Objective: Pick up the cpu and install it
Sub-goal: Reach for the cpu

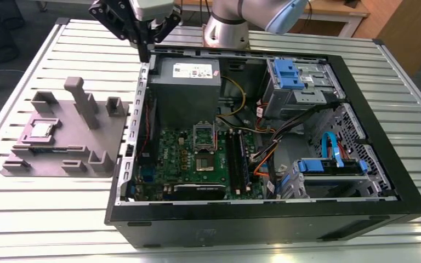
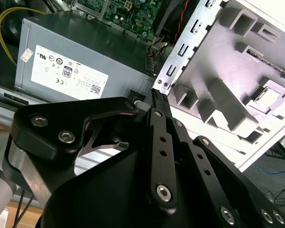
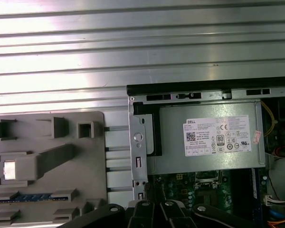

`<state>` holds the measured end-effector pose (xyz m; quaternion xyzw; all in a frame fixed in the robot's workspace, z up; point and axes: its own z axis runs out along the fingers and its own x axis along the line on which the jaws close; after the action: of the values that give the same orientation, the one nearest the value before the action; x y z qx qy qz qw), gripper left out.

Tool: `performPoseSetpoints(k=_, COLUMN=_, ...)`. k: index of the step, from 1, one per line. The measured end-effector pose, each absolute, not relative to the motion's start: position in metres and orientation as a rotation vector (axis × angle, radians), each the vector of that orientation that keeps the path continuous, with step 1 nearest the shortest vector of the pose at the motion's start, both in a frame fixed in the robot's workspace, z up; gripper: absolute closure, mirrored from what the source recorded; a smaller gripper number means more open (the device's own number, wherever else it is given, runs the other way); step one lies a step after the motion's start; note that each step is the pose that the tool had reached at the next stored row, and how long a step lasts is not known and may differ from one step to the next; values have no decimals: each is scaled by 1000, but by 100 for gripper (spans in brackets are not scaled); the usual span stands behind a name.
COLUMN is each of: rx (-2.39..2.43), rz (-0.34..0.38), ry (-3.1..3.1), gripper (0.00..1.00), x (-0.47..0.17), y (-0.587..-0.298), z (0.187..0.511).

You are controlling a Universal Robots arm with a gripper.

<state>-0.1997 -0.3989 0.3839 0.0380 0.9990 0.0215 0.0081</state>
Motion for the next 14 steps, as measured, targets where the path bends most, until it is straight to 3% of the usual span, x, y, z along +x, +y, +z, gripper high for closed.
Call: performPoseSetpoints(k=14, rx=119, rz=67, ry=3123, gripper=89, x=-203, y=-399, z=383)
